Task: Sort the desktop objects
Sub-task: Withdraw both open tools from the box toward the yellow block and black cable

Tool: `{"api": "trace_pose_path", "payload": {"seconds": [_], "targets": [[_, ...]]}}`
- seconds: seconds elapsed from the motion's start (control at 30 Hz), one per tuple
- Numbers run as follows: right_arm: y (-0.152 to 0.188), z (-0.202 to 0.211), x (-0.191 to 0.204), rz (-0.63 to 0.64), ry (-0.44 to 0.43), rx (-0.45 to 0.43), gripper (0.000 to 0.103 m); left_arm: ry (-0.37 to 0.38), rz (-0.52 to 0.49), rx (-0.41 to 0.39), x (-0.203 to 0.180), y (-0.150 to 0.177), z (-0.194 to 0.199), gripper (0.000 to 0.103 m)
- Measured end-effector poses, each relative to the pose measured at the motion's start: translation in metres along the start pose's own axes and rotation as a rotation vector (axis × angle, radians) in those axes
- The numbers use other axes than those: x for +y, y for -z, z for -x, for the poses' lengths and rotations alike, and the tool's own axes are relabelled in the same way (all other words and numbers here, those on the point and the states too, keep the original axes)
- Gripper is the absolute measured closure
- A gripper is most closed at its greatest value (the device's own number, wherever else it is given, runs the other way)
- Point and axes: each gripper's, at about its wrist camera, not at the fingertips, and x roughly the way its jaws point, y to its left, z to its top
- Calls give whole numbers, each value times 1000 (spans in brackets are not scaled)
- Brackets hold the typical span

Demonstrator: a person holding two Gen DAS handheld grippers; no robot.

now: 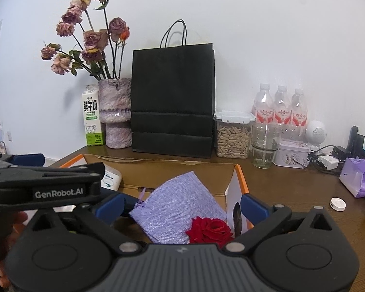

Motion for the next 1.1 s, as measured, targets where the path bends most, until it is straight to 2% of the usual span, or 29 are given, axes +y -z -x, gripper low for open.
{"api": "trace_pose_path", "payload": {"seconds": [0.67, 1.1], "targets": [[8, 63, 17, 34, 12, 9, 0, 12, -14, -15, 5, 3, 65, 0], [37, 84, 20, 37, 16, 70, 0, 10, -9, 56, 14, 29, 83, 0]]}}
